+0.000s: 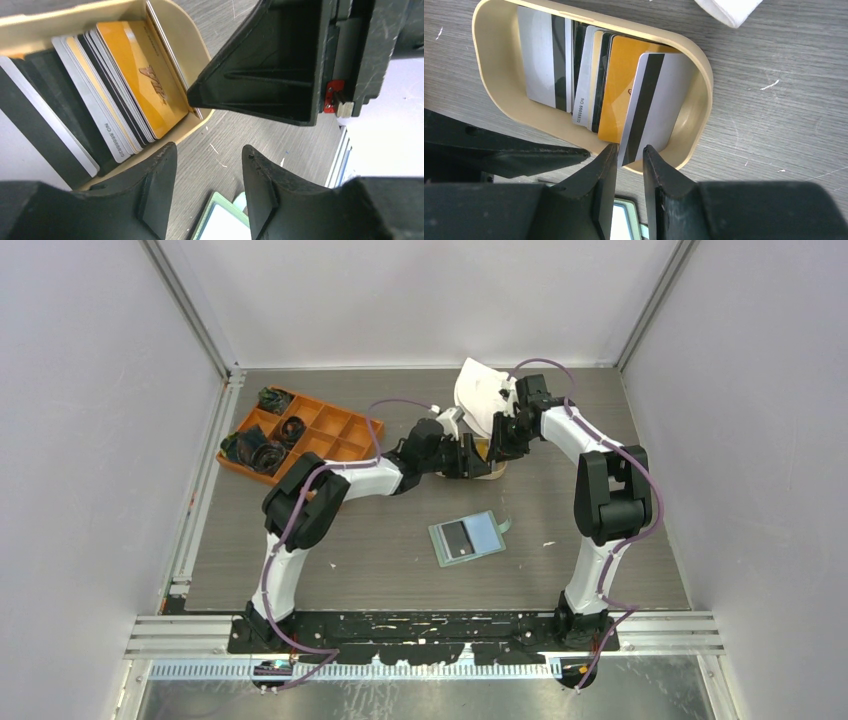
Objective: Put the credit cards into the card holder
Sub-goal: Adjust the credit card in the storage box.
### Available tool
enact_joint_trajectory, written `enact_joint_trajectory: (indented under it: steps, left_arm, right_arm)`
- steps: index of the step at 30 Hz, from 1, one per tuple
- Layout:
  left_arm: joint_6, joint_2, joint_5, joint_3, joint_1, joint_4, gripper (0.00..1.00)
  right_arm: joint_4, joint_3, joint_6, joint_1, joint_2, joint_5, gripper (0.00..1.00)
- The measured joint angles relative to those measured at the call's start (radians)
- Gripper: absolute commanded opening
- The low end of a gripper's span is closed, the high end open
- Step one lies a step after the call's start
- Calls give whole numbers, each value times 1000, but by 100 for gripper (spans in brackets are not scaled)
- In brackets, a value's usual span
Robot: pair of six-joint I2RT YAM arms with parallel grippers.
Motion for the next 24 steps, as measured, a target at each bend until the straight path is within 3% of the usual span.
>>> enact_joint_trajectory:
  steps: [13,24]
  left_arm:
    - [-3,5,1,55,27,-10,54]
    - [-97,151,-18,188,37,-10,58]
  right_arm:
    - [0,0,3,0,11,-6,31]
    - [0,0,3,-19,14,1,31]
